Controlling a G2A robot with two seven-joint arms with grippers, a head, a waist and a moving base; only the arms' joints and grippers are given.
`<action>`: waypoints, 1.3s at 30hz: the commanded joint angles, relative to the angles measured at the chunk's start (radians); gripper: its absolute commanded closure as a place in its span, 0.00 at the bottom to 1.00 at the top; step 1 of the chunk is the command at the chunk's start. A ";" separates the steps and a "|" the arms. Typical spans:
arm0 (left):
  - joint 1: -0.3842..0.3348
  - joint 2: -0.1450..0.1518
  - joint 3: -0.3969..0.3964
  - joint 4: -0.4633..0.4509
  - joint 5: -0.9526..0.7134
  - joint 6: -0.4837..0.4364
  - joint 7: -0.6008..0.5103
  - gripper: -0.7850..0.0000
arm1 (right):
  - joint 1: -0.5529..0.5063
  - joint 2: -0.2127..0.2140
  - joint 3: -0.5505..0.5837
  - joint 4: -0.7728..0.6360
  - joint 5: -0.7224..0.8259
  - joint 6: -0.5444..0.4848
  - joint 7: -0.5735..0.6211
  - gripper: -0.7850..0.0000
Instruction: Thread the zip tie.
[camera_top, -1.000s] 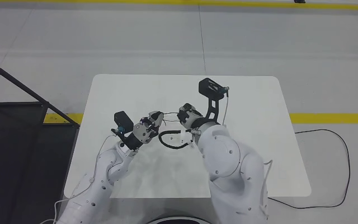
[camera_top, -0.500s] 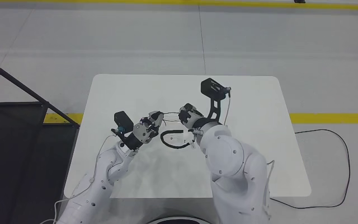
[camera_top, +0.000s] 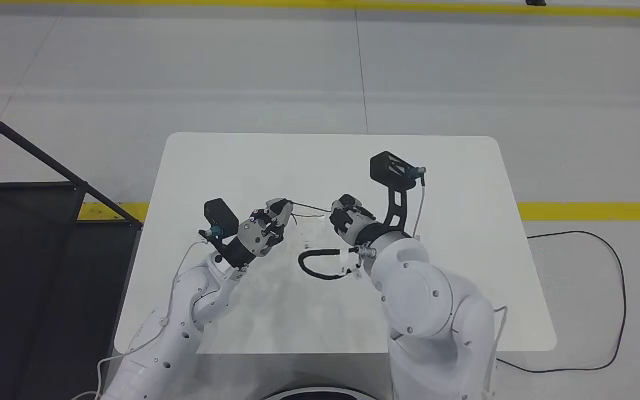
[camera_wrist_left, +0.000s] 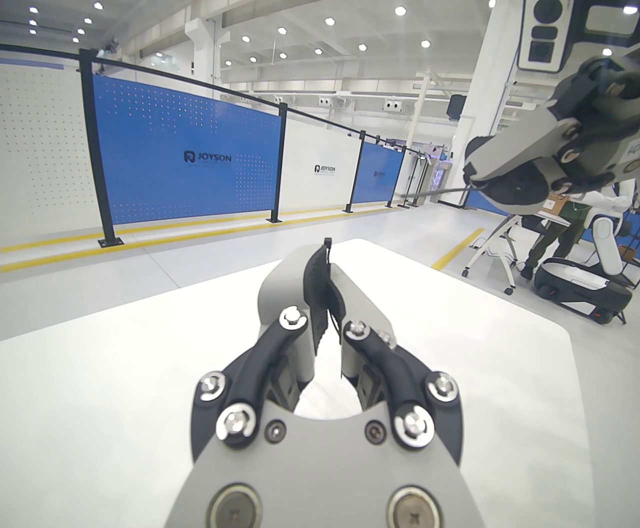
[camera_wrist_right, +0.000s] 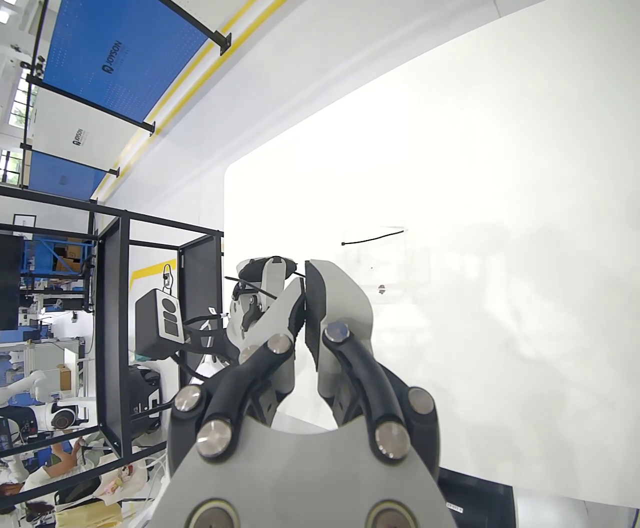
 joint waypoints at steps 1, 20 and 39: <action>0.000 0.000 0.000 0.000 0.000 0.000 0.000 1.00 | 0.000 0.000 0.000 0.000 0.000 0.000 0.000 1.00; 0.002 0.000 -0.001 -0.004 0.000 0.007 -0.005 1.00 | -0.035 0.011 0.006 -0.008 0.010 -0.013 0.004 1.00; -0.050 0.015 -0.033 0.012 0.109 -0.183 0.055 1.00 | -0.085 0.038 -0.011 -0.074 0.052 0.018 0.001 1.00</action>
